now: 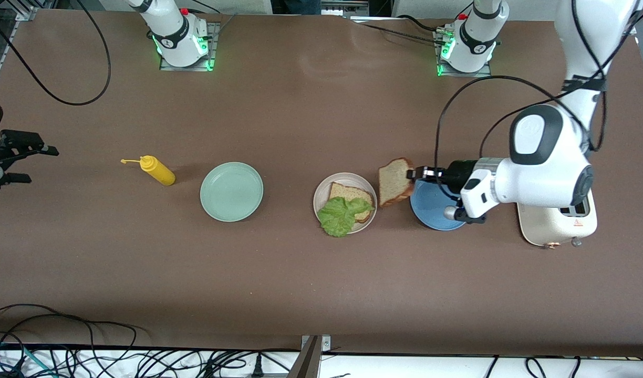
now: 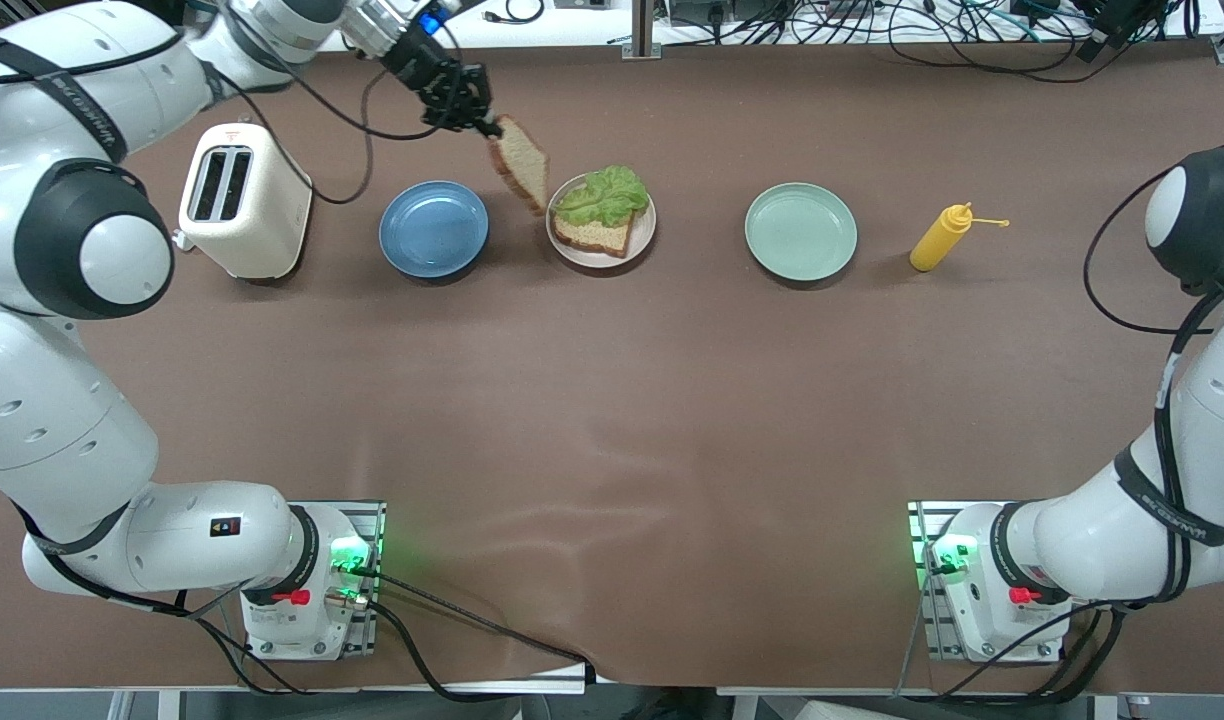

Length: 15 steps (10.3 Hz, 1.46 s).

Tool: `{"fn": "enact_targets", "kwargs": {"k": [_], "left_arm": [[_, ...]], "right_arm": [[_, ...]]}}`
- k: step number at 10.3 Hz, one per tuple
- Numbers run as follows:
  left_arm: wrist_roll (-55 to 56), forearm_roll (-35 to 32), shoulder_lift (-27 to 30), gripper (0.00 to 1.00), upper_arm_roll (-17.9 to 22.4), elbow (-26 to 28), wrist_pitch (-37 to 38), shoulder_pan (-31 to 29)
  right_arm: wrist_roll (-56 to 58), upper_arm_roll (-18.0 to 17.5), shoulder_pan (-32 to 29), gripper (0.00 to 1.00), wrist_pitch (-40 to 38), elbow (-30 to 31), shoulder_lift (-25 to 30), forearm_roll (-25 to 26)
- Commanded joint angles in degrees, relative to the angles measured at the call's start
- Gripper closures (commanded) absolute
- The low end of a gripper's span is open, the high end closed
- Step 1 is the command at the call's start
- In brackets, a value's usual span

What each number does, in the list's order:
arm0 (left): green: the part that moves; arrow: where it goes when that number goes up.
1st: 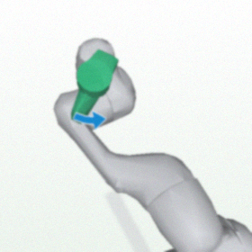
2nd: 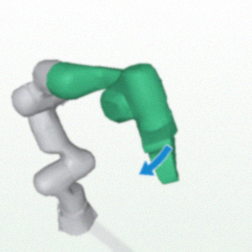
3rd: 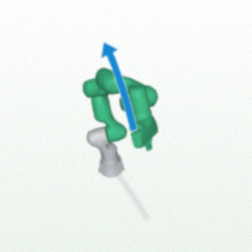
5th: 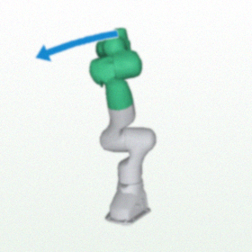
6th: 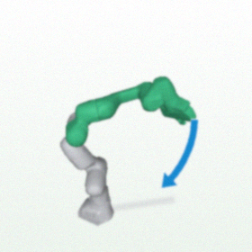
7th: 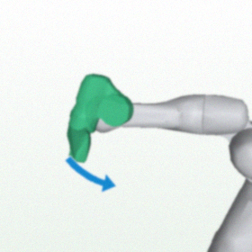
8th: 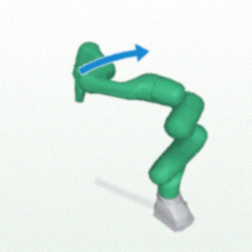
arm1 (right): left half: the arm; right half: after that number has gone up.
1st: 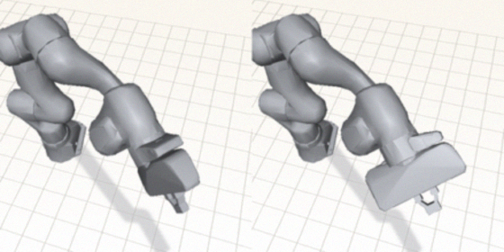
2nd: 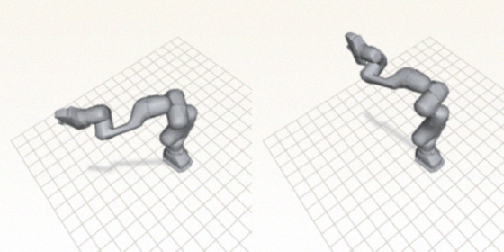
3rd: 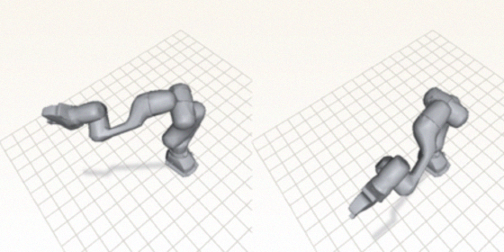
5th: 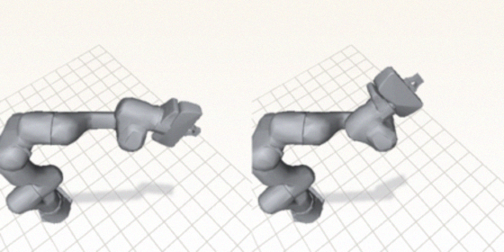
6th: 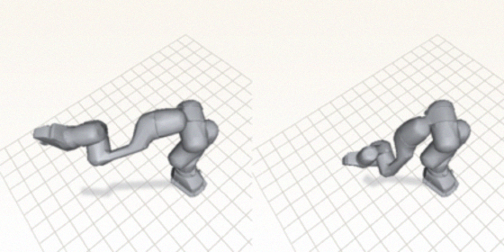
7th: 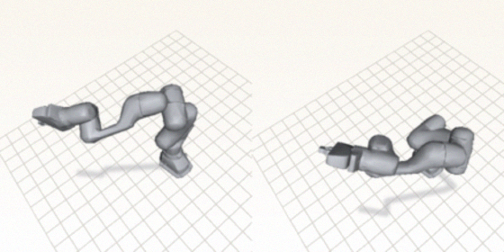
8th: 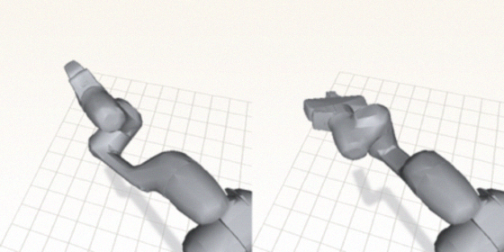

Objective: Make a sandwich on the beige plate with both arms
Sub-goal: 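Carry the bread slice onto the lettuce on the beige plate, left gripper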

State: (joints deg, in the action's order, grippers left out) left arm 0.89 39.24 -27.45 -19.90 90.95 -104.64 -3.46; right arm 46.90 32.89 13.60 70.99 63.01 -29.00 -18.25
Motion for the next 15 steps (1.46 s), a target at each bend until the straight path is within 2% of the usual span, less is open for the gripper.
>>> {"fn": "enact_targets", "kwargs": {"k": [1, 3, 6, 8, 12, 13, 14, 15], "left_arm": [[-0.7, 7.5, -3.0, 1.00, 0.2, -1.9, -4.3, 2.5], [-1.6, 11.7, -6.6, 1.00, 0.2, -2.2, -9.1, 4.5], [-8.5, 17.2, -10.6, 1.00, 0.2, -3.2, -11.5, 5.6], [-14.0, 18.2, -13.6, 1.00, 0.2, -2.9, -12.8, 6.0], [-19.5, 18.9, -17.6, 0.99, 0.2, -2.3, -14.8, 6.5], [-19.6, 19.3, -18.2, 0.87, 0.3, -2.2, -14.8, 6.4], [-19.6, 19.3, -18.3, 0.66, 0.3, -2.1, -14.7, 5.8], [-19.7, 18.5, -18.2, 0.01, 0.4, -1.8, -14.6, 5.2]], "right_arm": [[-12.6, 0.0, 4.1, 0.00, -0.9, 2.5, 2.4, 5.9], [-23.3, -0.2, 6.4, 0.00, -1.3, 4.3, 3.5, 6.0], [-38.3, -0.2, 9.0, 0.00, -3.0, 4.5, 3.9, 6.1], [-40.1, -0.4, 10.7, 0.00, -2.2, 5.3, 3.9, 8.8], [-40.9, -0.3, 12.3, 0.00, 1.1, 6.5, 3.9, 8.7], [-41.2, -0.6, 12.6, 0.00, 2.0, 6.5, 3.9, 8.8], [-44.0, -1.9, 12.5, 0.00, 1.7, 6.5, 3.9, 9.2], [-46.2, -2.6, 12.2, 0.00, 1.9, 6.5, 4.2, 9.2]]}}
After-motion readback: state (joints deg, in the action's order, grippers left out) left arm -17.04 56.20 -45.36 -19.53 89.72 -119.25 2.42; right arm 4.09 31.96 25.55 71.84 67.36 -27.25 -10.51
